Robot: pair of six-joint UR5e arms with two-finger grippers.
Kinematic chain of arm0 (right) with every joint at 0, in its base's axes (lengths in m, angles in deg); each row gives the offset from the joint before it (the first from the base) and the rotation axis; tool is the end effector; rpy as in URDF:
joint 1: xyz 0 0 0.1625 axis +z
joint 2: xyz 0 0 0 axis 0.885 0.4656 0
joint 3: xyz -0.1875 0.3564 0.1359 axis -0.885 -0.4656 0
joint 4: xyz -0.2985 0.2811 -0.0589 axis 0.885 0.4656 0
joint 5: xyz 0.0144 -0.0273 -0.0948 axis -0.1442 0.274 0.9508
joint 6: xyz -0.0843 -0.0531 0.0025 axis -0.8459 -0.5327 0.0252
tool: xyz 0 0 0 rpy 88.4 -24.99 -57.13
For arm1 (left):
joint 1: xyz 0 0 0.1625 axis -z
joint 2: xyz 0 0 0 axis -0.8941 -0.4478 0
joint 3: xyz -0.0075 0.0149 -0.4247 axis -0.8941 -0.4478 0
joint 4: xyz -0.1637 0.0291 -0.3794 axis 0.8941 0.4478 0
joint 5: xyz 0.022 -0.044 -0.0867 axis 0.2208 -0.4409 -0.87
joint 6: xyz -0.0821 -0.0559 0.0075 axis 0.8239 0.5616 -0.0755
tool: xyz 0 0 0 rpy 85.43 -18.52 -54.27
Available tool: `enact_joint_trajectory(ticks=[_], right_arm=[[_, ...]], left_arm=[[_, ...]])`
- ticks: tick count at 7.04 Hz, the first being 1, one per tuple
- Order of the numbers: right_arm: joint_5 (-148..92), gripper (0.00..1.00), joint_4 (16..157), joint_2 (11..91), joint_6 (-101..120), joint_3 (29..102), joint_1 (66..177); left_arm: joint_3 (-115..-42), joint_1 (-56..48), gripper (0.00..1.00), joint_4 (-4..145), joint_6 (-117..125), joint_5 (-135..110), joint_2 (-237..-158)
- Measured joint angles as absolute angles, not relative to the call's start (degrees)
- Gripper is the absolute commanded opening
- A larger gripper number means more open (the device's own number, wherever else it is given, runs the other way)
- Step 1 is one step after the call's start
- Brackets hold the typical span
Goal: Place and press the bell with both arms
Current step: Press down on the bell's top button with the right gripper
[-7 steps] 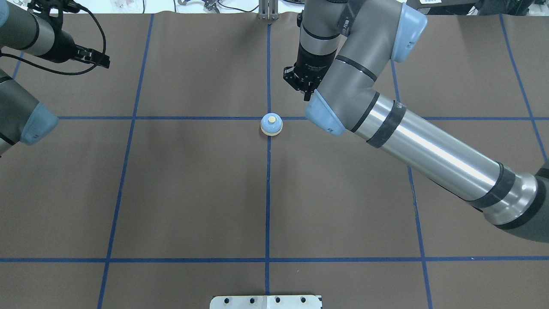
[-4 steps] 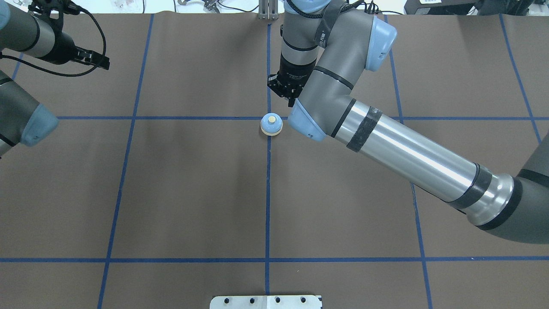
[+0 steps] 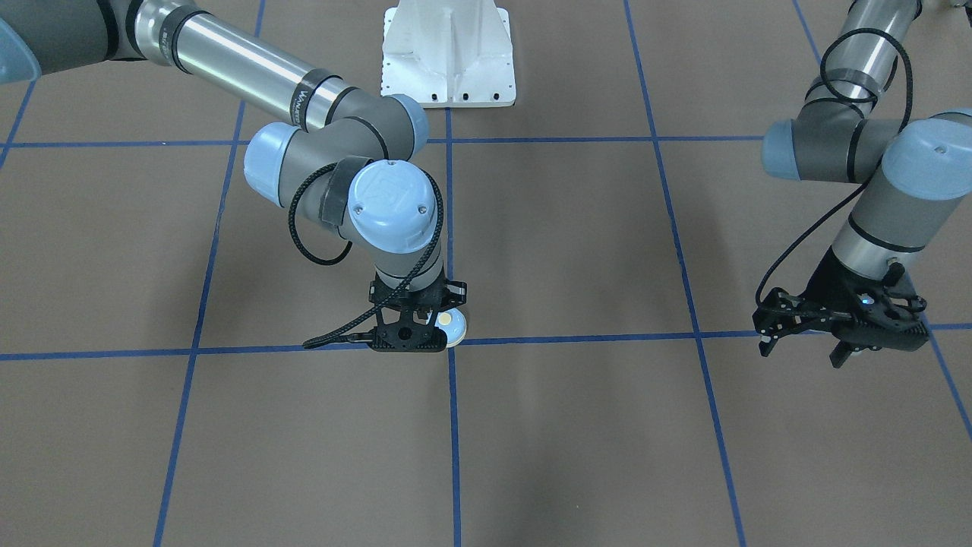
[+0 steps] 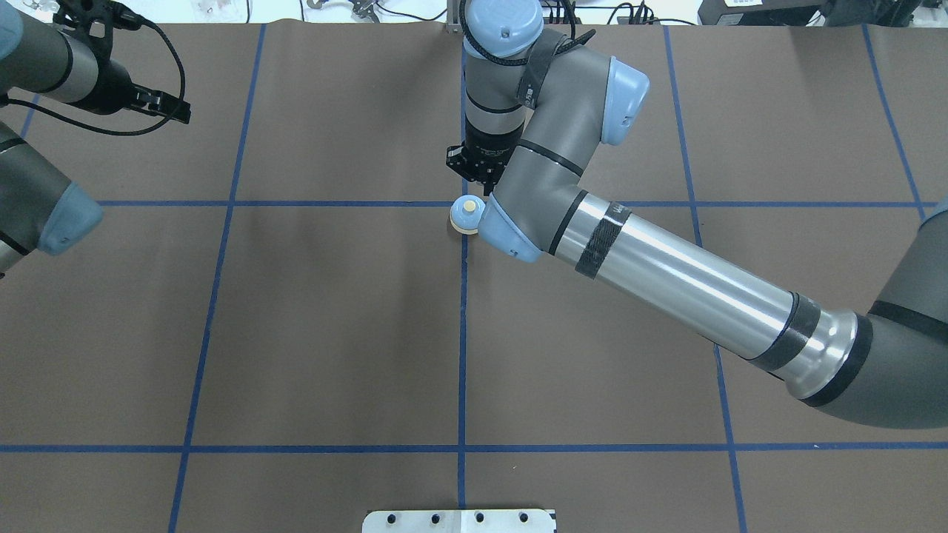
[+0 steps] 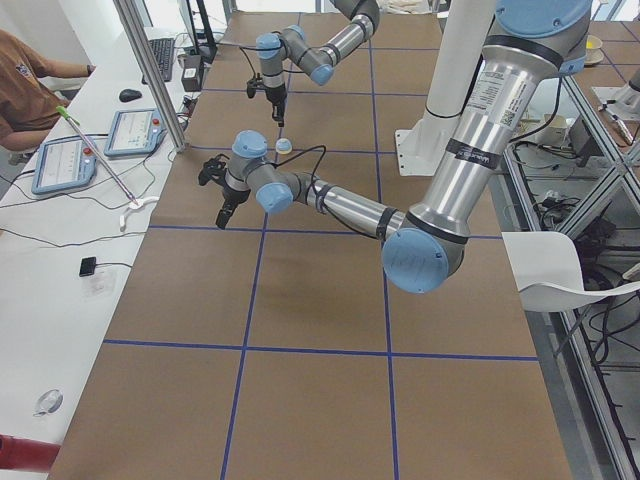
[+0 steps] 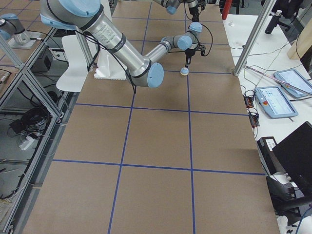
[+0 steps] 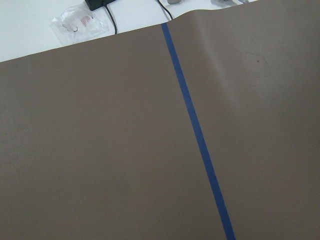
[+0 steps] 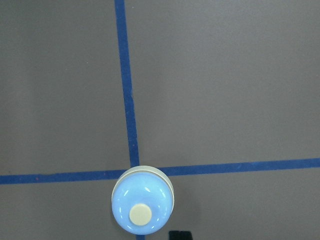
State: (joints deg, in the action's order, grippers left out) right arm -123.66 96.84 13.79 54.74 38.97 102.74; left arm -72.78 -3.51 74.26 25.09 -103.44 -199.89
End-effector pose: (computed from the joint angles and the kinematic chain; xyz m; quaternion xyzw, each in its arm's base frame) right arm -0.5658 -0.5948 0.1833 -0.0257 -0.3837 0.0204 0.9229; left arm 0.2533 -0.6275 0.4284 0.2348 0.3626 0.0331 0.9013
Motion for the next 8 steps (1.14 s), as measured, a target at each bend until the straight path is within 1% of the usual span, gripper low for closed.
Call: enact_joint_trajectory(ticks=[5, 8], right_arm=[[-122.8, 0.0, 94.6, 12.1, 54.8, 35.7, 101.6], [-122.4, 0.0, 94.3, 12.0, 54.7, 35.3, 101.4]], left_arm=[[-72.4, -3.6, 1.0, 74.2, 25.1, -103.3, -200.0], [-72.0, -3.7, 1.0, 74.3, 25.0, -103.3, -200.1]])
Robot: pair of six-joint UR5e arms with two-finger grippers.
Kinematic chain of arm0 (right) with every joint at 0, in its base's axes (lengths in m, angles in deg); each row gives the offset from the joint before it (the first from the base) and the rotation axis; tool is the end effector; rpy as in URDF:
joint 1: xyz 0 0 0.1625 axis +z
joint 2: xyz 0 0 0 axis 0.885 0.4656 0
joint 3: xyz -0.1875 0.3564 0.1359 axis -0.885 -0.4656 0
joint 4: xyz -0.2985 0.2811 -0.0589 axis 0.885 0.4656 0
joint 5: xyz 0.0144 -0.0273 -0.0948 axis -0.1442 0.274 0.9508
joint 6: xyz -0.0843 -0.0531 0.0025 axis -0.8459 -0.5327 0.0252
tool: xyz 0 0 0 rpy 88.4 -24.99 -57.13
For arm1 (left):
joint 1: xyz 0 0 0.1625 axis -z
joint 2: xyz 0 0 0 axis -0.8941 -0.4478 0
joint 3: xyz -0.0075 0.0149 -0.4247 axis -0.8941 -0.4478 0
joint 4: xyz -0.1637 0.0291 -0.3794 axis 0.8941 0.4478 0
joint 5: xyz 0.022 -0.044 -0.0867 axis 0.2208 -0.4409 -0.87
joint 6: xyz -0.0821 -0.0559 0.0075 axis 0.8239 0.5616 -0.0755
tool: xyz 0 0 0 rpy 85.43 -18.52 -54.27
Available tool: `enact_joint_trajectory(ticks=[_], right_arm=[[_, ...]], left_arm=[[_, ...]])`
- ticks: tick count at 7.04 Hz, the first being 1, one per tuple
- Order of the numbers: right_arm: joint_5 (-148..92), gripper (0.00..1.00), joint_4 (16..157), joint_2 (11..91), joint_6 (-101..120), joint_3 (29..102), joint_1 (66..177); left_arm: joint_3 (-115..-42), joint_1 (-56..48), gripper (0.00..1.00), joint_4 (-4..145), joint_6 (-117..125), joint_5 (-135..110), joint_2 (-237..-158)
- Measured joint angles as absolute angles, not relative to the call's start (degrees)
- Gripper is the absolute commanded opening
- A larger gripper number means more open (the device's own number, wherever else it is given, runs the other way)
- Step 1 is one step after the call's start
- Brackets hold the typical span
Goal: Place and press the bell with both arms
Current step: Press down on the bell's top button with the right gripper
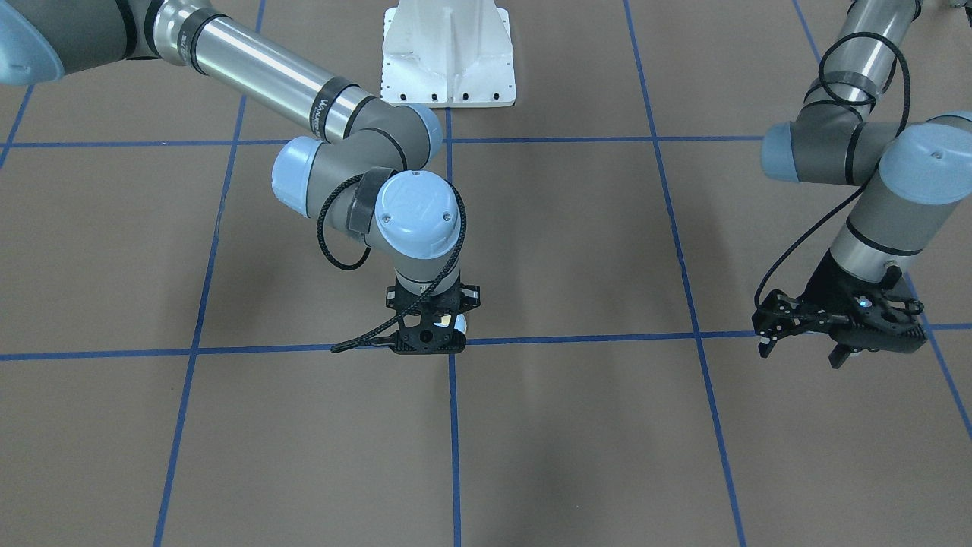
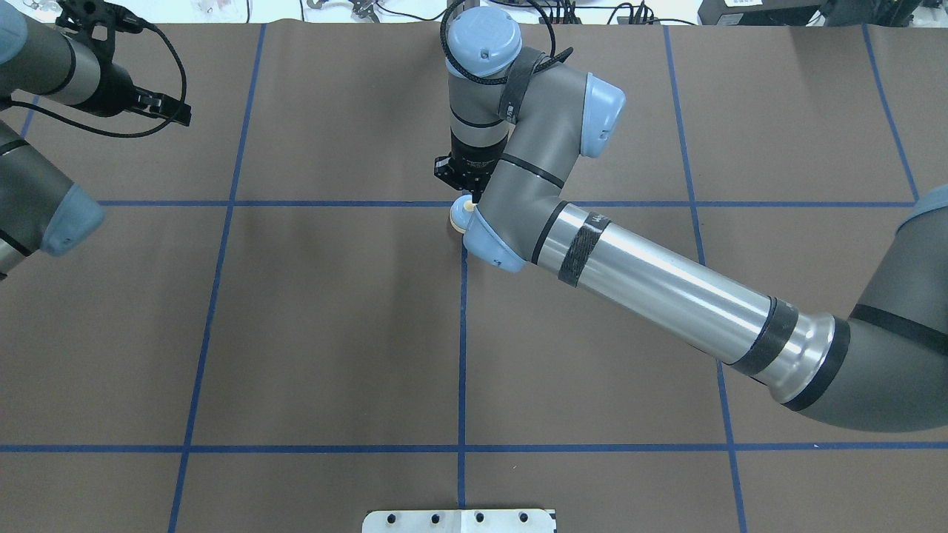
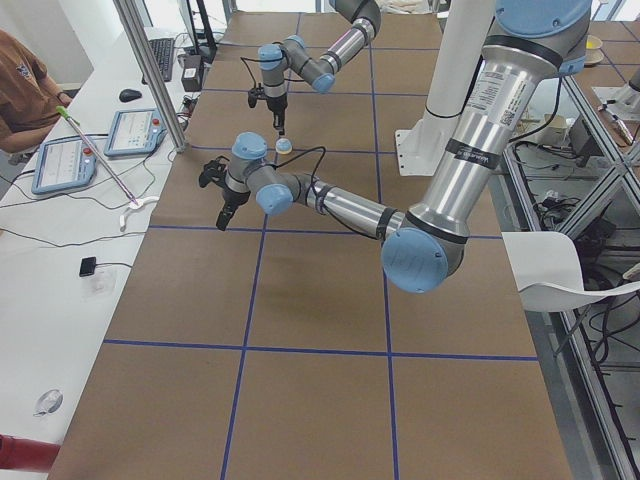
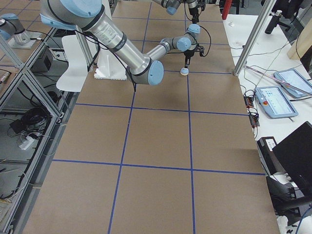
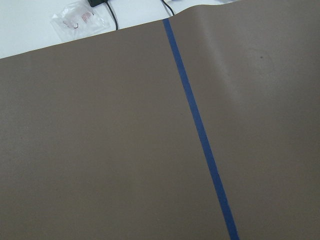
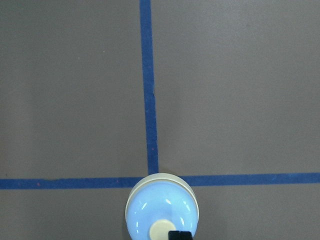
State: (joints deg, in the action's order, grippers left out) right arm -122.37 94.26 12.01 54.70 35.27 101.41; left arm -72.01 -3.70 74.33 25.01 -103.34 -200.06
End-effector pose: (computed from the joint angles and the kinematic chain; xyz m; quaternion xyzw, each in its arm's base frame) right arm -0.5897 -0.5924 0.1824 -0.0176 -0.3825 0.0115 0.9237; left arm 0.2565 -0.6289 0.4332 0.2313 0.3603 0.0340 0.9031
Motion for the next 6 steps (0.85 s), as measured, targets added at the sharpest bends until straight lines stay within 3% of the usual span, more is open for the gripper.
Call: enact_joint_trajectory(ticks=[6], right_arm=[[-121.3, 0.0, 90.7, 11.9, 55.4, 33.3, 100.9]], left_arm=[[-71.0, -3.7, 1.0, 74.8, 25.0, -103.3, -200.6]])
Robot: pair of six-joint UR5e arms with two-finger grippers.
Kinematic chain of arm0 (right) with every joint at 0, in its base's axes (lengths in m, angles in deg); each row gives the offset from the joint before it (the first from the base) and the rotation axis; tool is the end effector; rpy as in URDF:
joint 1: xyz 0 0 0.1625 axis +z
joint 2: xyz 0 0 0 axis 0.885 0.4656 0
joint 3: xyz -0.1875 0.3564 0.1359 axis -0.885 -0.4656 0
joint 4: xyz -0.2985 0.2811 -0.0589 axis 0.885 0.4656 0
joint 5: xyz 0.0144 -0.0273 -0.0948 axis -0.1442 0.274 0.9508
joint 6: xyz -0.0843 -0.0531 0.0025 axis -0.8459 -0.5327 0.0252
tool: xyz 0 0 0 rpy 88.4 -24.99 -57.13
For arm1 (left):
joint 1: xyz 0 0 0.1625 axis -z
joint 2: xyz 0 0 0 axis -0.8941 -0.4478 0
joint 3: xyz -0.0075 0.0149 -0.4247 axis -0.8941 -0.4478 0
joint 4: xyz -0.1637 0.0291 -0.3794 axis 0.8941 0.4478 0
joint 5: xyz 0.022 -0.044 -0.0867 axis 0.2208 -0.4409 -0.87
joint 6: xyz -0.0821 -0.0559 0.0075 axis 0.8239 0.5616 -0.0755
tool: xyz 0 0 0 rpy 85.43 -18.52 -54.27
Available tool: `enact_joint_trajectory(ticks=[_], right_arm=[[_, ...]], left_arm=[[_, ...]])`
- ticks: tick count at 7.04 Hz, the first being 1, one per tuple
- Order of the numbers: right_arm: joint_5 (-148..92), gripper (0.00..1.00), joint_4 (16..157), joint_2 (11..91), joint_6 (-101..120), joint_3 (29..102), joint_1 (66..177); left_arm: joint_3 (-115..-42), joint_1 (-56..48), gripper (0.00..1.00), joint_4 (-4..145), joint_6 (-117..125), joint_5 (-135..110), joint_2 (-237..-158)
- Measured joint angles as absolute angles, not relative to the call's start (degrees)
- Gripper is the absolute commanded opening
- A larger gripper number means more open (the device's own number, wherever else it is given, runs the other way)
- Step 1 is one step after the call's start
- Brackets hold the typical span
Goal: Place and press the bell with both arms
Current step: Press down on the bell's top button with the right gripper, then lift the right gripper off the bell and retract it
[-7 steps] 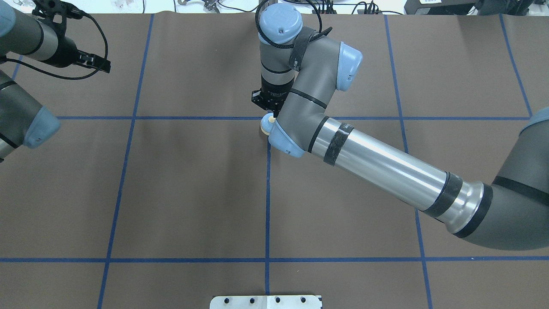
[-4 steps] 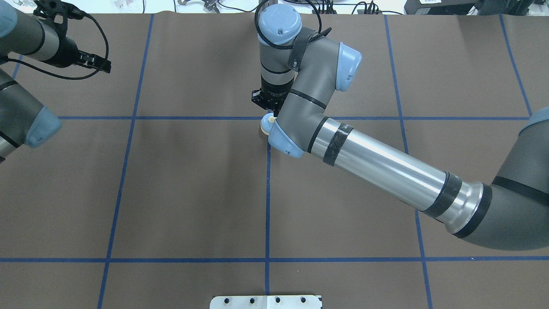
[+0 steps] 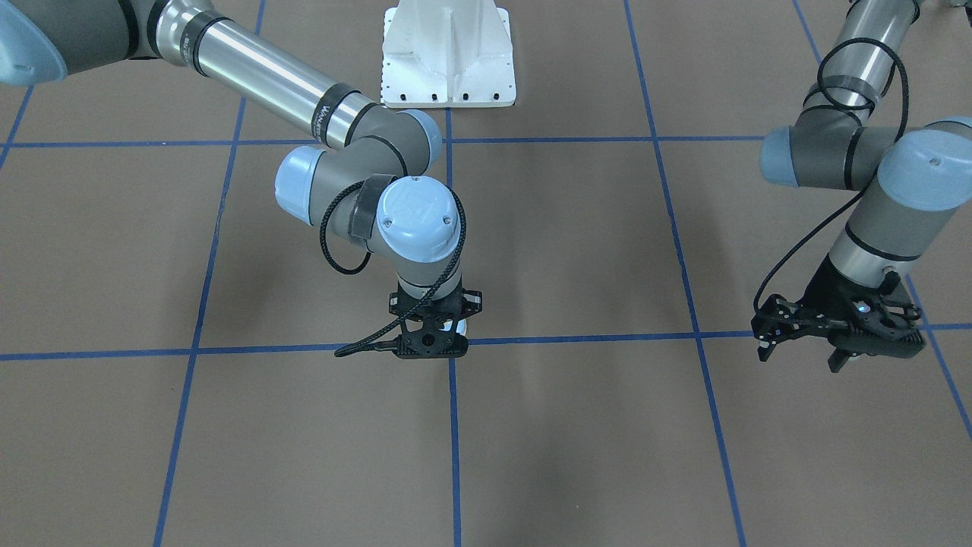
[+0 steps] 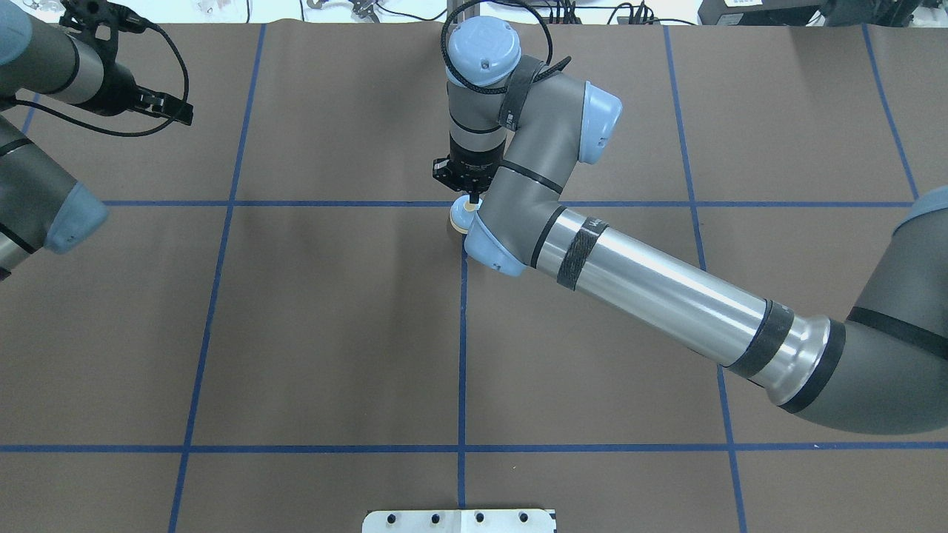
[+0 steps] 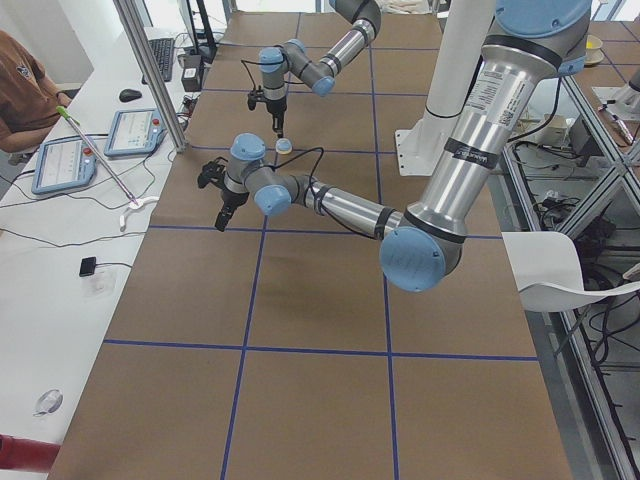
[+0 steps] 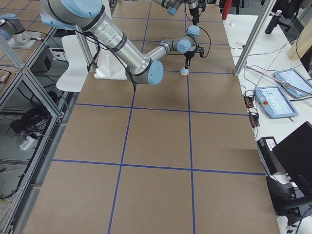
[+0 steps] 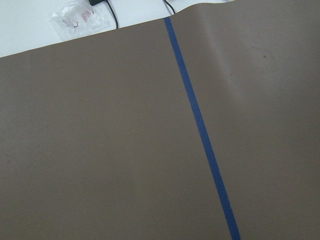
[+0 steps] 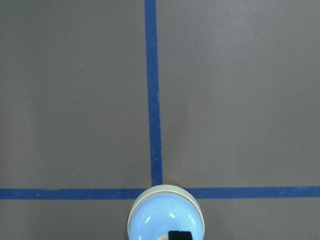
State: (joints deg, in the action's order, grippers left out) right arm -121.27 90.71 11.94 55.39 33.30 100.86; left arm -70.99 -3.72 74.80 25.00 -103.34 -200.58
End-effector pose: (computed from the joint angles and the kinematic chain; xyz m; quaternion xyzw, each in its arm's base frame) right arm -0.6004 -0.5929 0.1899 -0.0058 -0.3886 0.0123 0.9213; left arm 0.2590 -0.6328 0.4350 0.2310 0.3602 0.0342 0.9032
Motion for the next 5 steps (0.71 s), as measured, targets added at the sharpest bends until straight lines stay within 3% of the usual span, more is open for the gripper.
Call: enact_joint_trajectory(ticks=[5], right_arm=[[-120.0, 0.0, 90.5, 11.9, 55.5, 32.7, 100.0]], left_arm=[[-71.0, -3.7, 1.0, 74.8, 25.0, -103.3, -200.6]])
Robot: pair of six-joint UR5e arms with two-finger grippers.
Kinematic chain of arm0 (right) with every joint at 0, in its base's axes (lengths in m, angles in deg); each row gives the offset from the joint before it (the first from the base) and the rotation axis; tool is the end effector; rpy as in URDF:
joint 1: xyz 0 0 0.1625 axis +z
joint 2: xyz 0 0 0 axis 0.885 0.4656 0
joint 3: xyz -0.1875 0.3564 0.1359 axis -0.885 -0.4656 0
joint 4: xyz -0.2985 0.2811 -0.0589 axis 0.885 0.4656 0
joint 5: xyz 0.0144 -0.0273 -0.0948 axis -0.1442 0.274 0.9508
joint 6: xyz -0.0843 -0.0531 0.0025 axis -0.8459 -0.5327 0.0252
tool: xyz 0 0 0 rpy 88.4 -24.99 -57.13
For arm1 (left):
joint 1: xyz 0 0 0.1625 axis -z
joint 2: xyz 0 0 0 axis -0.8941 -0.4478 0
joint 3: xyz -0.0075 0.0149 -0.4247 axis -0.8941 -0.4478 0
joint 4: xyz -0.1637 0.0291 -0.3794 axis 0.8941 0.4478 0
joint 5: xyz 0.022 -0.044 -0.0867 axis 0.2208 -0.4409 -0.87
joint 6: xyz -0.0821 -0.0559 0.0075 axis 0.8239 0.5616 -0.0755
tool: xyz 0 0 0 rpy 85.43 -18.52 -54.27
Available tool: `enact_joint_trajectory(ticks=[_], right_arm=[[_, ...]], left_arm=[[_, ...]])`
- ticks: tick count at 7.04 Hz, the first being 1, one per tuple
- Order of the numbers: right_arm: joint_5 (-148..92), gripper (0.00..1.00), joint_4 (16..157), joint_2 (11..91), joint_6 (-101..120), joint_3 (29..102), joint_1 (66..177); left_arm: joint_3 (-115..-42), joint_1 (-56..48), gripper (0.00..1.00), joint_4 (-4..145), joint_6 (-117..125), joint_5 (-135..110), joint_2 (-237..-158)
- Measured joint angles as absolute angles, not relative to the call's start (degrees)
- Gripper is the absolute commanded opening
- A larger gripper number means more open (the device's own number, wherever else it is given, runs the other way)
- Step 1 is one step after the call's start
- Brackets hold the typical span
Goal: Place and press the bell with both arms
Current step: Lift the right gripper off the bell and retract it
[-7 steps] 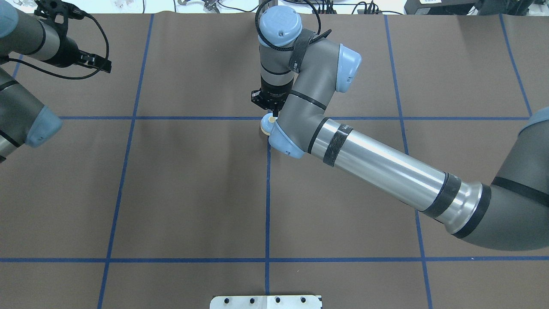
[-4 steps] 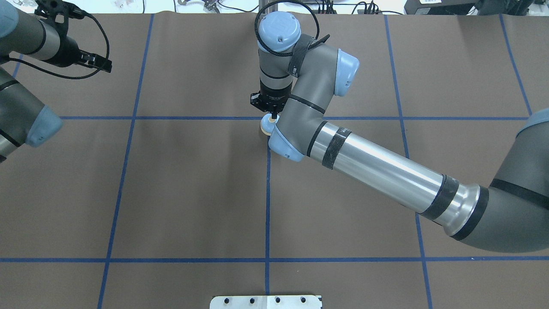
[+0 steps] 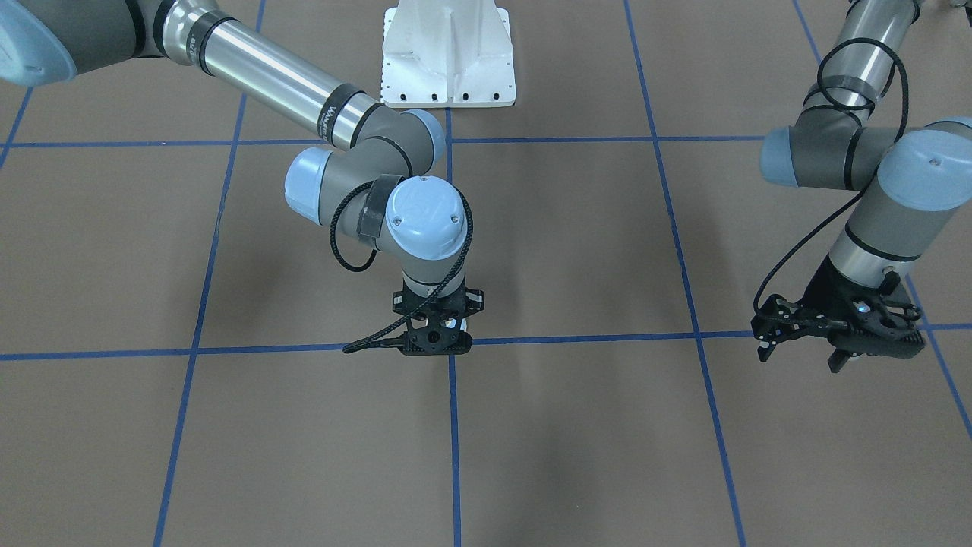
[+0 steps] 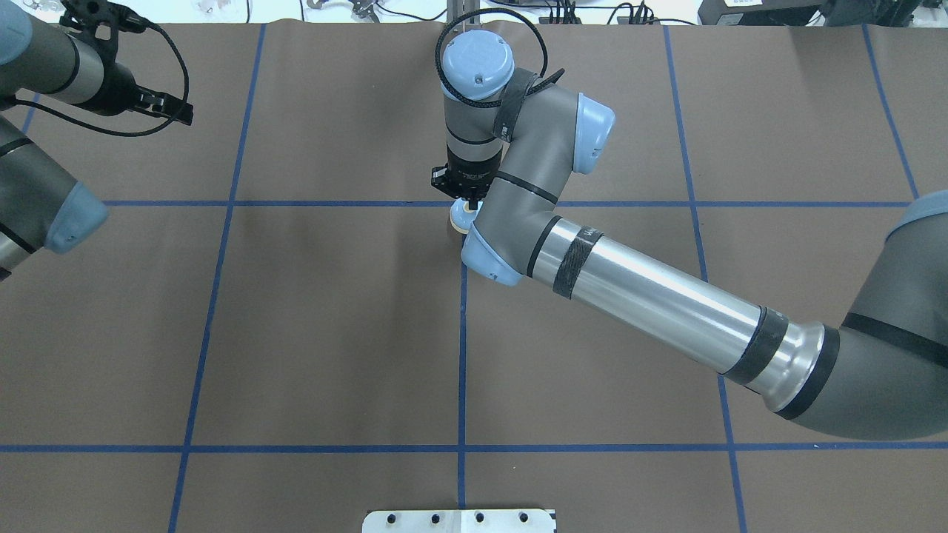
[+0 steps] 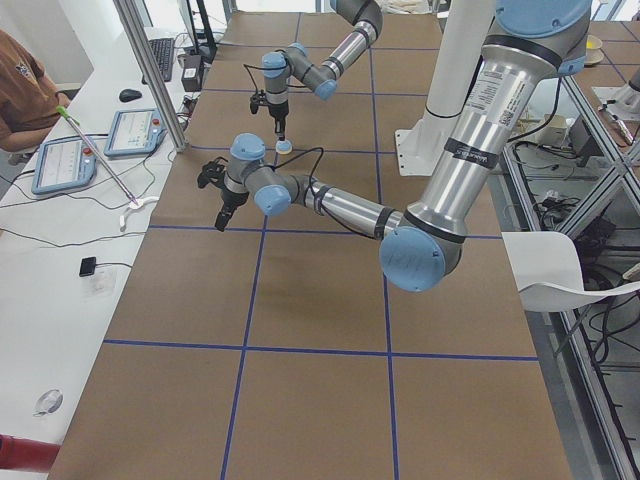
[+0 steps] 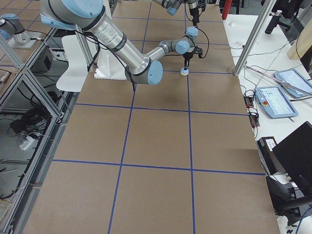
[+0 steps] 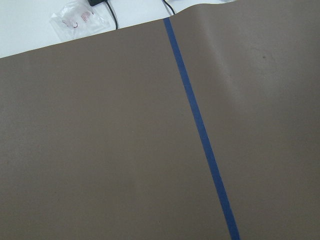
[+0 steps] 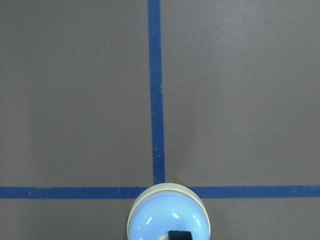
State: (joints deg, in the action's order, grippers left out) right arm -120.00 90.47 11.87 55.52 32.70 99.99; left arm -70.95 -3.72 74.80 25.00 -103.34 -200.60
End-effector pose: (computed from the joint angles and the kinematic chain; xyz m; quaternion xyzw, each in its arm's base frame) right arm -0.6102 -0.5869 0.1941 -0.0016 -0.3818 0.0107 0.9242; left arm 0.2591 -0.6329 0.4351 0.2309 0.3601 0.0341 0.9032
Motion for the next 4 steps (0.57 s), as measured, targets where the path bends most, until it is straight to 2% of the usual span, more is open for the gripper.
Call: enact_joint_trajectory(ticks=[2, 3, 4], right_arm=[[-120.1, 0.0, 90.8, 10.7, 56.4, 33.0, 100.4], [-120.4, 0.99, 91.2, 9.9, 57.2, 33.7, 101.0], [-120.5, 1.0, 92.9, 9.7, 58.6, 35.6, 101.3]], left_arm=[[-71.0, -3.7, 1.0, 74.8, 25.0, -103.3, -200.6], [-71.0, -3.7, 1.0, 74.8, 25.1, -103.3, -200.6], [-71.1, -3.7, 1.0, 74.8, 25.1, -103.3, -200.5]])
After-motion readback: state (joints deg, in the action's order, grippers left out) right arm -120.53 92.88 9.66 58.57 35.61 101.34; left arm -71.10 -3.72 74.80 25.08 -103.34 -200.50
